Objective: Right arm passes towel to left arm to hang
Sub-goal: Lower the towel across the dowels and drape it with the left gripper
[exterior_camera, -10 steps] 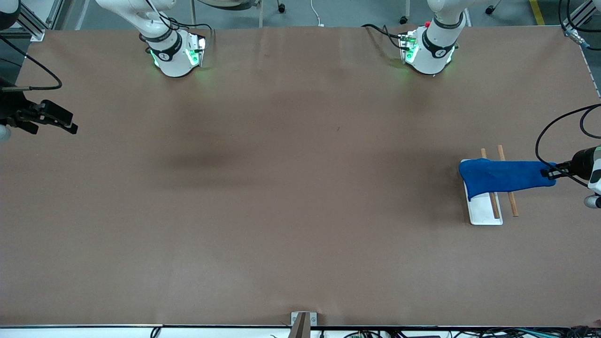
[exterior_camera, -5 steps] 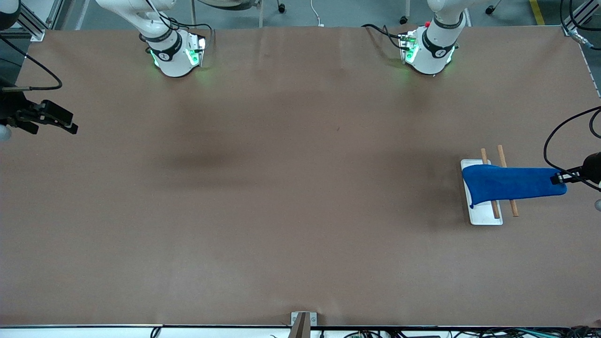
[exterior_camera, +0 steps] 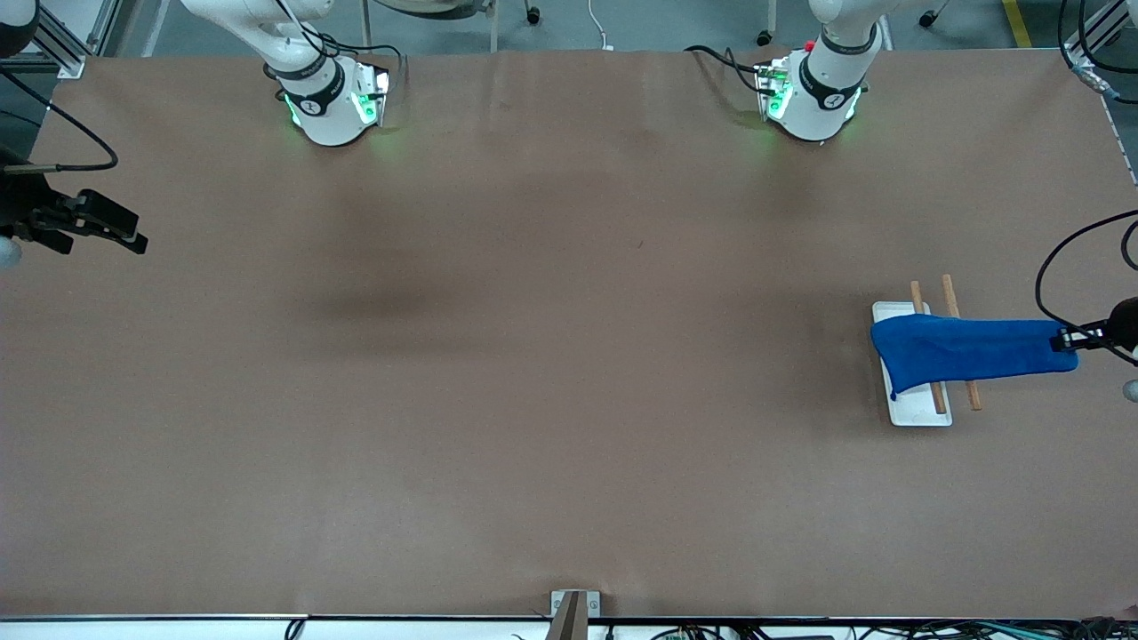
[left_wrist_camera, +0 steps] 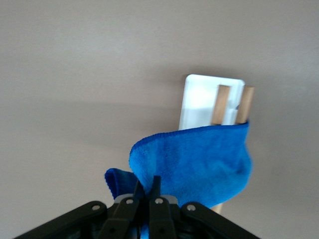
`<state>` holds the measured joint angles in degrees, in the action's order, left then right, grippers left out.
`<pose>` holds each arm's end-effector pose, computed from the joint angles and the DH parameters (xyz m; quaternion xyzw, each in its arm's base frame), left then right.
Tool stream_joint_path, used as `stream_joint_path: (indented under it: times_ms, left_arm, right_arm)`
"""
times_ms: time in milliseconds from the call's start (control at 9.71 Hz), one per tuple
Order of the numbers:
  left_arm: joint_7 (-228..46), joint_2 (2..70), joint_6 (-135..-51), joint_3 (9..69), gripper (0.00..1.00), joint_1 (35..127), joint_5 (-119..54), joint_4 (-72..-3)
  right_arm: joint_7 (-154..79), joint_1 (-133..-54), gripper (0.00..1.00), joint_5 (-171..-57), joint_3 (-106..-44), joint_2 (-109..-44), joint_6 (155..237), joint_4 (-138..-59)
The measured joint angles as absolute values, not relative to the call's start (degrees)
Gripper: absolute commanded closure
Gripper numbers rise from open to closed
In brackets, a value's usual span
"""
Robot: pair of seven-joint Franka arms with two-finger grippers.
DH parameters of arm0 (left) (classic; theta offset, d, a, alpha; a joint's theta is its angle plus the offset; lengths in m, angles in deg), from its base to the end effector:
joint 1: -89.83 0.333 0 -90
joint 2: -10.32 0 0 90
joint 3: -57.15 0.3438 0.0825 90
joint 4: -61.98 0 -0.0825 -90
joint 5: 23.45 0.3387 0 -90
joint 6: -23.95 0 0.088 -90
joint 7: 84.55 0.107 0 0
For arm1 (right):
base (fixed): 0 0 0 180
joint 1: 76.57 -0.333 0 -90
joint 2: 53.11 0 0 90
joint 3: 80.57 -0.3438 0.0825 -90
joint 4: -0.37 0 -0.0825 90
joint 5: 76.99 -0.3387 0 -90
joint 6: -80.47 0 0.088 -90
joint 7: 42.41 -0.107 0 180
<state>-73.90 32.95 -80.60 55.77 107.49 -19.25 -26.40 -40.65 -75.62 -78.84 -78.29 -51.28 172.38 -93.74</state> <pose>0.6021 0.1845 0.4582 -0.9972 -0.0385 0.0617 0.0163 0.4999 -0.0252 0.6407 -0.9998 0.0134 0.0025 0.0169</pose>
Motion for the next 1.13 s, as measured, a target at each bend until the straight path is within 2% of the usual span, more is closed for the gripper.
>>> stream_joint_path:
  times_ms: [412, 618, 721, 824, 926, 1132]
  left_arm:
    - [-69.61, 34.71, -81.19, 58.36, 0.94, 108.30, -19.22, -26.65]
    - [-69.59, 36.83, -83.76, 58.36, 0.79, 108.34, -19.22, -26.68]
    - [-69.59, 37.68, -84.69, 58.36, 0.66, 108.34, -19.22, -26.67]
    - [-69.59, 38.14, -85.22, 58.35, 0.08, 108.32, -19.22, -26.66]
    - [-69.58, 38.19, -85.34, 58.31, 0.00, 108.21, -19.22, -26.60]
    - [-69.58, 37.89, -85.35, 58.10, 0.00, 107.64, -19.22, -25.84]
  right_arm:
    - [-40.65, -75.60, 0.00, -78.84, -78.28, -51.28, 172.38, -93.80]
    - [-40.65, -75.60, 0.00, -78.84, -78.28, -51.28, 172.38, -93.81]
    - [-40.65, -75.60, 0.00, -78.84, -78.28, -51.28, 172.38, -93.81]
    - [-40.65, -75.60, 0.00, -78.84, -78.28, -51.28, 172.38, -93.81]
    - [-40.65, -75.60, 0.00, -78.84, -78.28, -51.28, 172.38, -93.81]
    - [-40.65, -75.59, 0.00, -78.84, -78.28, -51.28, 172.37, -93.81]
